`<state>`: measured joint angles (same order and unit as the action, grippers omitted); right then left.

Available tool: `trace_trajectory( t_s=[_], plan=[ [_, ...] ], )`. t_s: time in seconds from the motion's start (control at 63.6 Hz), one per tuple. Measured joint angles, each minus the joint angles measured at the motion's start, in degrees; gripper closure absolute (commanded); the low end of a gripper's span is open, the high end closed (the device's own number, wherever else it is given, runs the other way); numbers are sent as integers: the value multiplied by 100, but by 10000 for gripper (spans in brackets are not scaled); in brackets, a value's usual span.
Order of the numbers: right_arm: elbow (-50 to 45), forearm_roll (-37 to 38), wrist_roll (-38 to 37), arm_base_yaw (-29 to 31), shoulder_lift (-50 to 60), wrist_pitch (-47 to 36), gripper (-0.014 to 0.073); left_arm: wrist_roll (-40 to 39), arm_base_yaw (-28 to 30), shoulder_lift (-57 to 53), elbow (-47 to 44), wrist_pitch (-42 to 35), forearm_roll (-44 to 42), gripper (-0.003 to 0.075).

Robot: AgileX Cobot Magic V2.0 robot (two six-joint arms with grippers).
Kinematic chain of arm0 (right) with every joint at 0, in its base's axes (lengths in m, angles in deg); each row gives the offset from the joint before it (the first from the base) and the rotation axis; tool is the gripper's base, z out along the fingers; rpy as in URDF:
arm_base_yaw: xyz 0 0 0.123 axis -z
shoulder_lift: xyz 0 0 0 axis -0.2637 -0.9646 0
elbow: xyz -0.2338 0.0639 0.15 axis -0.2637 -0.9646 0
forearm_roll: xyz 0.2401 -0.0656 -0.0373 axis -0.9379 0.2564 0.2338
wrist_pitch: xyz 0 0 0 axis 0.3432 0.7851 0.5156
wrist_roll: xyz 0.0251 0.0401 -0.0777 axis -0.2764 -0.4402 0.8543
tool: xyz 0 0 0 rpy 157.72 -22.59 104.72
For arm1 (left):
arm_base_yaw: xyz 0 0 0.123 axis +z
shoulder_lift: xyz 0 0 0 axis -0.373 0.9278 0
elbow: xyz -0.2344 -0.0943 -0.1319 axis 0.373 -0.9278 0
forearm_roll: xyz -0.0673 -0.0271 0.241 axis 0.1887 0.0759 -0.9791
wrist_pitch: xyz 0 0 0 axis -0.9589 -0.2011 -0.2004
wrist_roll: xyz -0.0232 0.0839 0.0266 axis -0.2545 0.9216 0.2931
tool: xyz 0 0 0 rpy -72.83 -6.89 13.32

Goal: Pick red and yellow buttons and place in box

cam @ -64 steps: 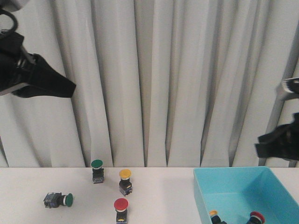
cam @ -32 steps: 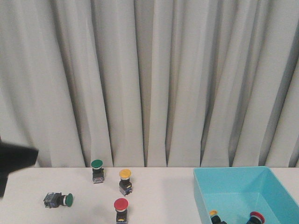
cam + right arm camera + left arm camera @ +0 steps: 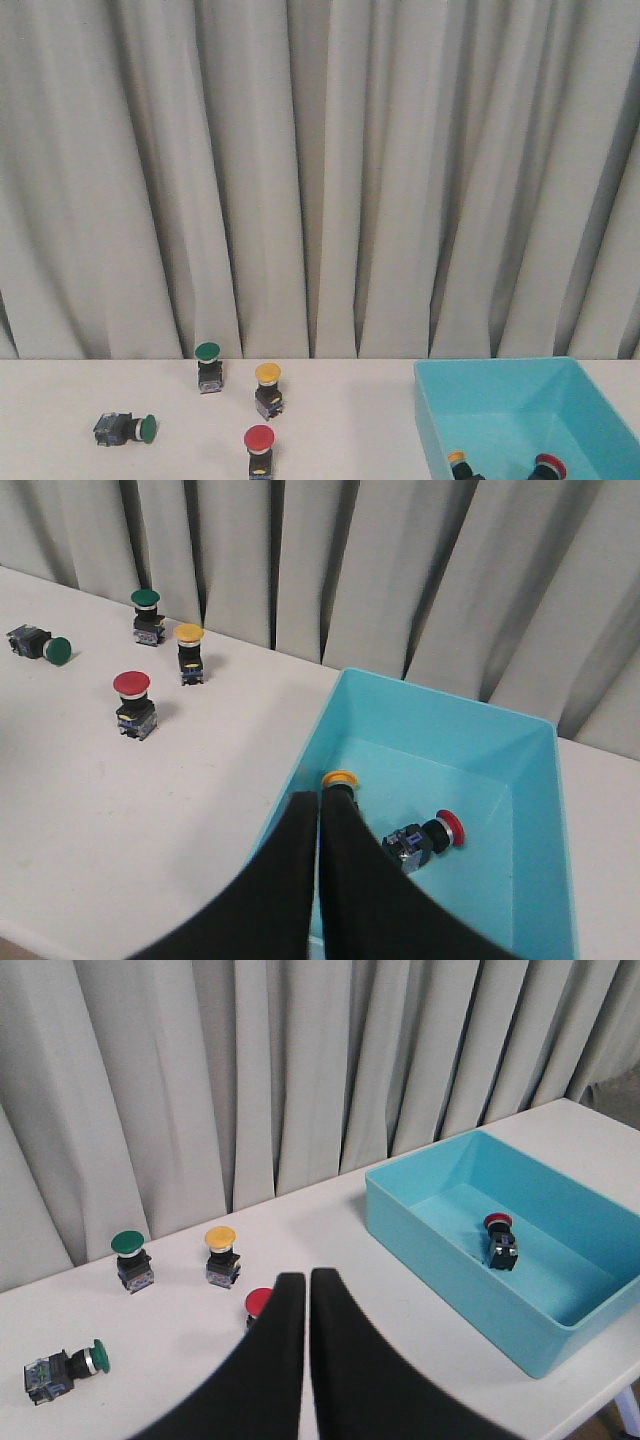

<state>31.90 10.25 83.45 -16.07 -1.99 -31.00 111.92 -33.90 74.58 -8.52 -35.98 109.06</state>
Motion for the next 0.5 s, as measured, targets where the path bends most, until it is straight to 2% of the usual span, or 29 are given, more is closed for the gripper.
trace_trajectory(
  t_s=[0.299,0.441,0.503],
  plan=[
    [-7,0,0,0,0,0,602,0,0,-19,-5,19,-36,727],
    [-7,0,0,0,0,0,602,5,0,-45,-119,-58,-656,727],
    [-7,0,0,0,0,0,602,11,0,-137,-461,-364,-1030,727]
  ],
)
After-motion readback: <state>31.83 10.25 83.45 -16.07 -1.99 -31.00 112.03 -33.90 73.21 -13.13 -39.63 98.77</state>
